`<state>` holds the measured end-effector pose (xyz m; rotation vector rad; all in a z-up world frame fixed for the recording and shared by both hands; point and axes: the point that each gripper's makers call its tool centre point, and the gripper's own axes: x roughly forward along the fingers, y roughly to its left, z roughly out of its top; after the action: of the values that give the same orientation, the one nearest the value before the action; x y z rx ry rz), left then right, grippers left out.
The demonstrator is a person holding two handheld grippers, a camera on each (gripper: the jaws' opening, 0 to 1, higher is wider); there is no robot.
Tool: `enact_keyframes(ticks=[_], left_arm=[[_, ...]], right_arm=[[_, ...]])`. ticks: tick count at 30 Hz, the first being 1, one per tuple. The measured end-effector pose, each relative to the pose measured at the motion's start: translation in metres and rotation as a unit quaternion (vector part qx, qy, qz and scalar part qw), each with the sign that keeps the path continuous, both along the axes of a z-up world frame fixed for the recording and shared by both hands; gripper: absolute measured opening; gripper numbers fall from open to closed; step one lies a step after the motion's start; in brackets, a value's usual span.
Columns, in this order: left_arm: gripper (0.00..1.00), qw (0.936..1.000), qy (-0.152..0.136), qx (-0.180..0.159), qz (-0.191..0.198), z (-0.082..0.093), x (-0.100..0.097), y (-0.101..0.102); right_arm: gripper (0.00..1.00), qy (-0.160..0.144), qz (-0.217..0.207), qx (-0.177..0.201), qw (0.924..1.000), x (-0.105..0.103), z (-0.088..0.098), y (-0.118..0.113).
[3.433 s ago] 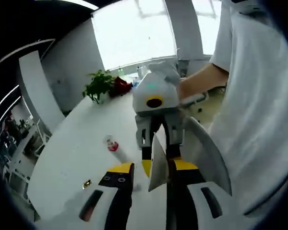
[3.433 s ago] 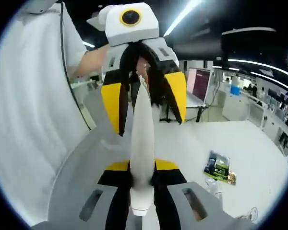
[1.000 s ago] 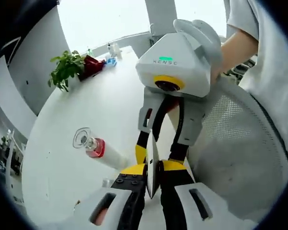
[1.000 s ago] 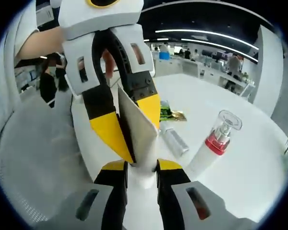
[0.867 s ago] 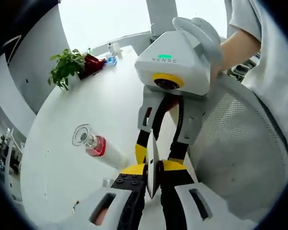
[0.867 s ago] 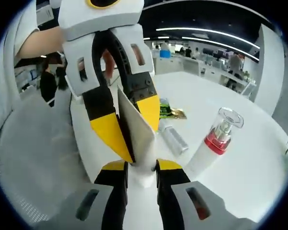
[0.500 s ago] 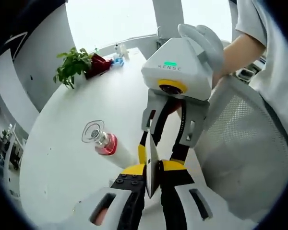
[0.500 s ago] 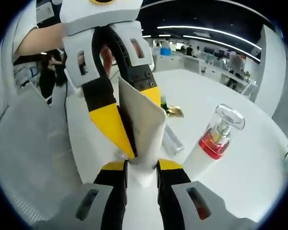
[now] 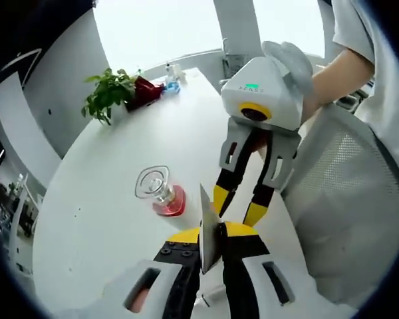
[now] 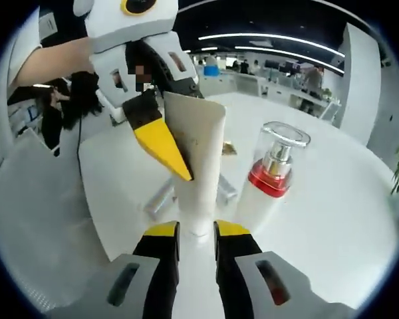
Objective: Arrange the skincare products in the storage area until every visible bottle or jar stands upright without overlapping.
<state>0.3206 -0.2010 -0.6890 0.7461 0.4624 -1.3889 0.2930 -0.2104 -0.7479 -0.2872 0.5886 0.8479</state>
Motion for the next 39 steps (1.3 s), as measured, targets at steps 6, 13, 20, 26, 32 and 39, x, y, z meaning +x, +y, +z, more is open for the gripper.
enact_keyframes(ticks=[6, 13, 20, 26, 32, 39], left_arm=[[0.15, 0.9999, -0.013, -0.001, 0.009, 0.001, 0.015, 0.000], [0.15, 0.9997, -0.021, 0.000, 0.016, 0.001, 0.030, 0.001], [0.16, 0.9995, -0.022, -0.006, 0.024, 0.001, 0.040, 0.000], [0.16, 0.9993, -0.029, -0.008, 0.024, 0.002, 0.043, -0.002], [0.17, 0.9993, -0.031, -0.005, 0.020, 0.002, 0.046, -0.002], [0.18, 0.9993, -0.028, -0.005, 0.026, 0.001, 0.045, -0.001]], right_arm=[[0.20, -0.001, -0.010, 0.005, 0.9999, -0.001, 0.000, 0.000], [0.19, -0.003, -0.006, 0.006, 1.0000, -0.003, 0.001, 0.004], [0.19, -0.001, -0.013, 0.011, 0.9998, -0.002, 0.000, 0.002], [0.19, -0.001, -0.011, 0.013, 0.9999, -0.002, 0.000, 0.004], [0.18, 0.000, -0.014, 0.014, 0.9998, -0.002, -0.001, 0.004], [0.18, 0.000, -0.013, 0.015, 0.9998, -0.002, -0.001, 0.004]])
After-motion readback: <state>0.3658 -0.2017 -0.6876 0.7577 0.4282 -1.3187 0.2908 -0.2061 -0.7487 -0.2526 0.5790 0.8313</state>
